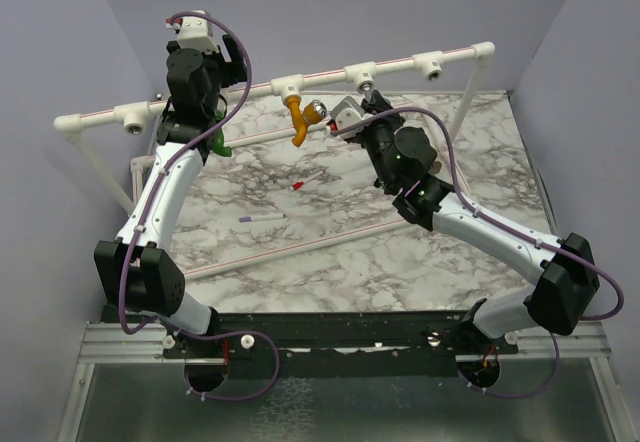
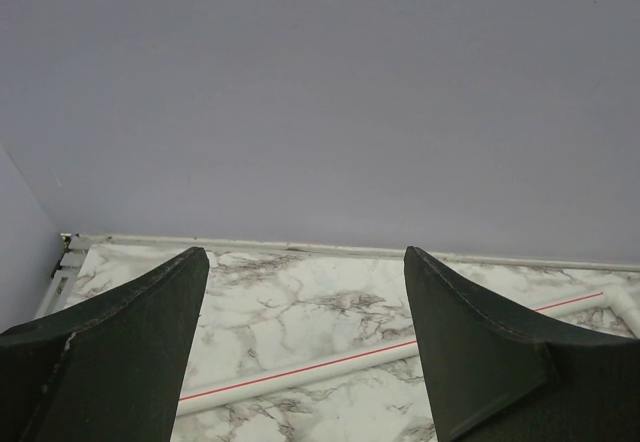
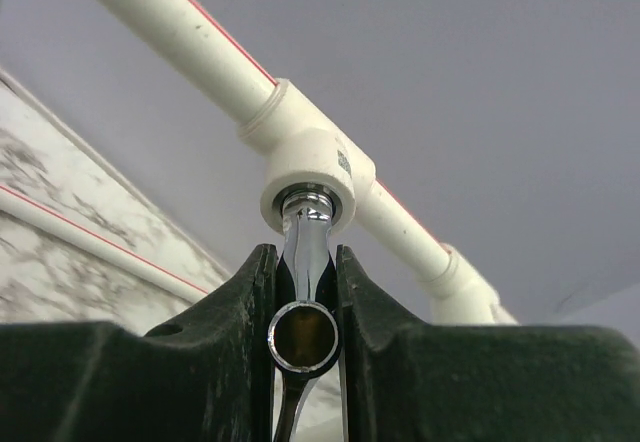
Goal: Install the water faucets
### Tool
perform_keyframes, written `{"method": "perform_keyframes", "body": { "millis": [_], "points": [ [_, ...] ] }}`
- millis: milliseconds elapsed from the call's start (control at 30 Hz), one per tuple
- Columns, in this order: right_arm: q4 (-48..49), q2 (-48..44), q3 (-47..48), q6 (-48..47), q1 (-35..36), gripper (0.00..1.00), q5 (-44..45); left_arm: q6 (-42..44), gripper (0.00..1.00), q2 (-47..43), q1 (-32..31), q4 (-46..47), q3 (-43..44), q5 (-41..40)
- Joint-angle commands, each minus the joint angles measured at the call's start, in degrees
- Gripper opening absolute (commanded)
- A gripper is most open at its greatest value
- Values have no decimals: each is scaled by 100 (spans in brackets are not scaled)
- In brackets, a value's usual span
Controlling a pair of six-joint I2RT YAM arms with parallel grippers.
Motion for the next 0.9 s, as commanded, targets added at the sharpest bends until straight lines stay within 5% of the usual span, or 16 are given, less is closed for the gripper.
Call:
{"method": "perform_keyframes", "body": {
  "millis": [0,567,867],
  "points": [
    [634,-176,9,2333,-31,1,378,77,80,606,84,-1538,-529,72],
    [692,-482,-262,7995,-27,1,1460,43,80,624,109,-1540,-525,129],
    [-810,-625,-164,11374,-29,0,1918,54,80,593,118,-1543,-529,111]
  ]
}}
